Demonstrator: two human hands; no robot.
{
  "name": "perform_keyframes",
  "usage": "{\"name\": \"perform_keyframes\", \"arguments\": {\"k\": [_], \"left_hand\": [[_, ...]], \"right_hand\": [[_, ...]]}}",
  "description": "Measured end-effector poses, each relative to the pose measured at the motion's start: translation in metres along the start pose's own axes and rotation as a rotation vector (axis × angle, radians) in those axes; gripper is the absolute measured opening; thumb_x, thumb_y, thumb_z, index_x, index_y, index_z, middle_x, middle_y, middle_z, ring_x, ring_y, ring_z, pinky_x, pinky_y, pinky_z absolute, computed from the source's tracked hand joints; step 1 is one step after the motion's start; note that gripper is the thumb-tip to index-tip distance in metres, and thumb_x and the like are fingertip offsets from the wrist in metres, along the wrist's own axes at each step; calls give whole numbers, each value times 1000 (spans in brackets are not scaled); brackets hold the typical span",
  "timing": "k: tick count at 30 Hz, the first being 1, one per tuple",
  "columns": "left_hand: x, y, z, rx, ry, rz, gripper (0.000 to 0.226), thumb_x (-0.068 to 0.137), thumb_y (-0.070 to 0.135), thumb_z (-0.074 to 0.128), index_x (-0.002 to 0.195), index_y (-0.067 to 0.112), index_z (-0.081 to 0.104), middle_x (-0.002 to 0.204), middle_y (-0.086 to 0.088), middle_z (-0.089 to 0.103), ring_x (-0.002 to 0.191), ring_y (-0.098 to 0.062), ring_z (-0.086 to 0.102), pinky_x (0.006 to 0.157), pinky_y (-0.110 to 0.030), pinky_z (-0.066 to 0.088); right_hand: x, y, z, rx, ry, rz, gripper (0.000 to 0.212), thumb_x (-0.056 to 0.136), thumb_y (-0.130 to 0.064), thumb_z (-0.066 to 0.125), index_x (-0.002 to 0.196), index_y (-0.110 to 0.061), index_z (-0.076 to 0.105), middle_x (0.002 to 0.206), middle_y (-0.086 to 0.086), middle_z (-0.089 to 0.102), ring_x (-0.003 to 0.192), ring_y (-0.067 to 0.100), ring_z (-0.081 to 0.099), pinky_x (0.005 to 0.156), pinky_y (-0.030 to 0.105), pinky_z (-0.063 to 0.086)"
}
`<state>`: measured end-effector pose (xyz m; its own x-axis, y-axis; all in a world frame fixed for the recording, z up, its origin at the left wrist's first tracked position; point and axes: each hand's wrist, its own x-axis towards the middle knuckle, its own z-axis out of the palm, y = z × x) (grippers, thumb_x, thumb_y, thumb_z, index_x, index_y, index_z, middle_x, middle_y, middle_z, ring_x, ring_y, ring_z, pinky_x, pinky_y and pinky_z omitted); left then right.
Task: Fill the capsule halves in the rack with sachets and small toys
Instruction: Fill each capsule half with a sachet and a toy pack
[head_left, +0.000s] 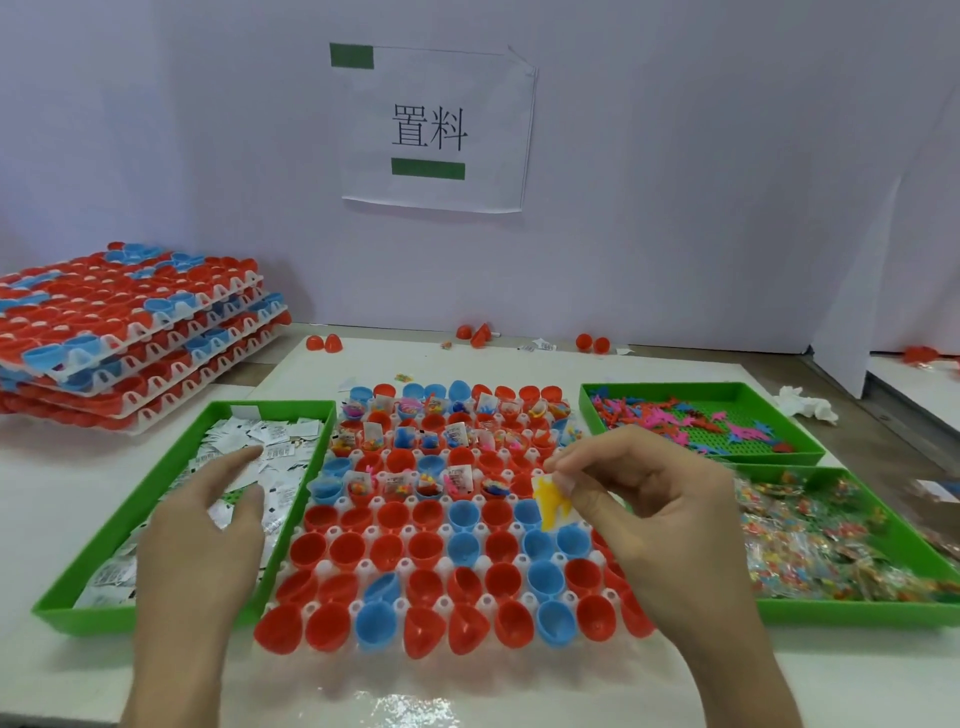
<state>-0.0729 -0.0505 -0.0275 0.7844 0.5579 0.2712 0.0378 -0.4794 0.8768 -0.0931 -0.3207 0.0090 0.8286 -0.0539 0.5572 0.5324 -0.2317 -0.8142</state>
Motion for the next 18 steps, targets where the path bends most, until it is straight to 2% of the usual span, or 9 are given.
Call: {"name": "perform_keyframes", "arguments": {"k": [2,3,4,6,8,11,13,16,18], "left_hand": [[-18,17,4,-121,59,85,27,93,29,63,114,47,66,125,18,62,117,-11,57,100,-46,47],[-30,30,8,-211,-9,118,22,89,41,62,107,52,67,115,26,65,108,-3,62,92,-39,52],[-42,42,14,-304,-159,129,21,82,51,60,102,53,68,105,27,70,98,4,66,82,-28,54],[-67,61,29,-461,-496,120,26,75,52,61,96,46,73,92,17,76,87,0,71,68,-17,56],[-84,74,43,-603,-649,97,23,77,38,68,96,31,78,90,5,78,86,-9,75,71,-14,56],[-91,78,57,-755,-650,34,28,79,26,68,104,18,76,91,-4,78,88,-17,76,74,-19,58],[-92,78,60,-784,-647,14,24,81,23,67,101,16,77,89,-6,78,87,-19,76,73,-19,58],[-91,76,57,-784,-603,22,17,81,25,66,91,24,79,86,-4,78,85,-18,76,73,-16,56],[-86,72,53,-769,-560,40,17,79,29,67,92,33,77,86,-1,79,85,-15,76,78,-16,56]], "right_hand": [[1,0,4,11,16,-9,33,80,3,77,80,-29,74,81,-6,76,82,14,74,74,21,58],[1,1,6,19,25,-13,32,80,3,77,80,-28,74,81,-5,76,82,15,74,74,21,58],[0,1,8,26,27,-16,31,80,3,77,80,-27,74,81,-5,76,82,15,74,74,21,58],[-3,1,12,32,10,-28,31,81,3,77,81,-28,74,81,-6,76,82,16,74,74,22,59],[-6,0,13,32,5,-52,34,80,6,76,80,-29,74,80,-7,75,82,16,73,72,24,59],[-7,-1,11,-5,27,-87,30,81,0,75,84,-30,73,82,-8,74,84,17,72,74,26,59],[-6,0,7,-9,24,-88,24,83,-9,75,91,-31,72,89,-8,75,87,17,72,77,24,58],[-1,12,-12,-72,183,-47,26,89,-14,73,106,-33,69,103,-11,73,94,13,70,82,20,55],[2,30,-39,-262,315,73,27,90,-12,71,107,-32,68,103,-11,72,95,10,68,84,26,55]]}}
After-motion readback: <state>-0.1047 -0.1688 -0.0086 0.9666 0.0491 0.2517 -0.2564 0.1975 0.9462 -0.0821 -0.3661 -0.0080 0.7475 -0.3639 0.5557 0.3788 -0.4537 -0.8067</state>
